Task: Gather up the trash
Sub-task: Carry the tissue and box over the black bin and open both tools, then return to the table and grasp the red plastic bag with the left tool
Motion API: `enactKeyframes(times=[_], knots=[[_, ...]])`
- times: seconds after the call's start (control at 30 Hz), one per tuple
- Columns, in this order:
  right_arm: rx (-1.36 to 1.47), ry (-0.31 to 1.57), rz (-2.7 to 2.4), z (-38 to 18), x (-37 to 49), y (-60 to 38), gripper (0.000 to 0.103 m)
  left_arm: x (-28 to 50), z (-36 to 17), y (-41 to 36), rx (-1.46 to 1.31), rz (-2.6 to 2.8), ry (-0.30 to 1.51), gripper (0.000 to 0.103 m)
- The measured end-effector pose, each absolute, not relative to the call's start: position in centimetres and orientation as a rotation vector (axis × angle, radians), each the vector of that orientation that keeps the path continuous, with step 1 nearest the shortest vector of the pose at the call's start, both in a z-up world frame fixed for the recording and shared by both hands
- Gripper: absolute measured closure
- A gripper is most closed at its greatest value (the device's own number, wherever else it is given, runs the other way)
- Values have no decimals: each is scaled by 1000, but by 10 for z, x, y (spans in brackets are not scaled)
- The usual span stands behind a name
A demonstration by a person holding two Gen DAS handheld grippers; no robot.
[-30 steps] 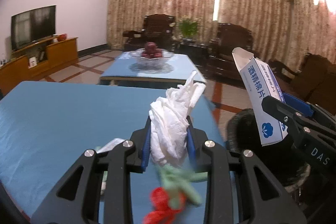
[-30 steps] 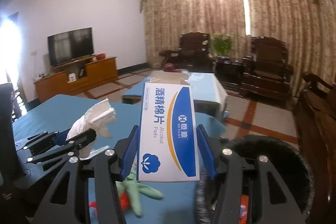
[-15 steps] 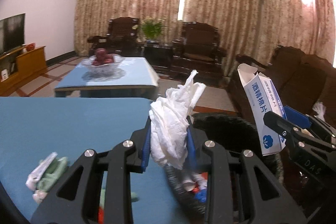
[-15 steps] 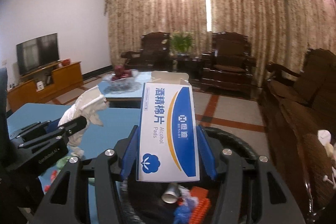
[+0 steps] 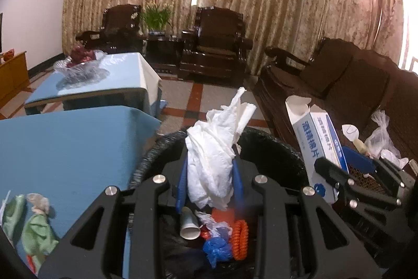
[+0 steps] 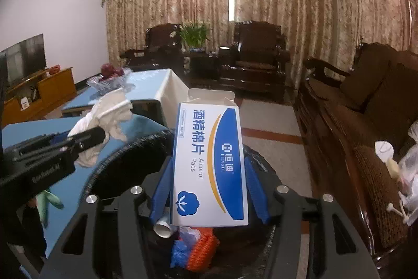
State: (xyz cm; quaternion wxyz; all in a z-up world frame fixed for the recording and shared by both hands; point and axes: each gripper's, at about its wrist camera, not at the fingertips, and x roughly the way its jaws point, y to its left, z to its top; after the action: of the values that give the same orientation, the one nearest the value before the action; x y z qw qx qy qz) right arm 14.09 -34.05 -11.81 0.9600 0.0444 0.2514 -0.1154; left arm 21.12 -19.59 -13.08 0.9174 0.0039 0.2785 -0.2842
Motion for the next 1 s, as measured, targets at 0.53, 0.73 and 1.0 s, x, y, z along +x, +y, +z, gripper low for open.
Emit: enactKeyframes(times=[0.53, 0.73, 1.0], knots=[[89, 515, -312, -132, 129, -342, 6, 211, -129, -177, -21, -581, 559, 26], [119, 486, -258, -122, 125, -314, 6, 195, -110, -123, -17, -482, 512, 18], [125, 458, -114, -112, 130, -250, 6, 173, -103, -29, -16, -305, 509, 18]])
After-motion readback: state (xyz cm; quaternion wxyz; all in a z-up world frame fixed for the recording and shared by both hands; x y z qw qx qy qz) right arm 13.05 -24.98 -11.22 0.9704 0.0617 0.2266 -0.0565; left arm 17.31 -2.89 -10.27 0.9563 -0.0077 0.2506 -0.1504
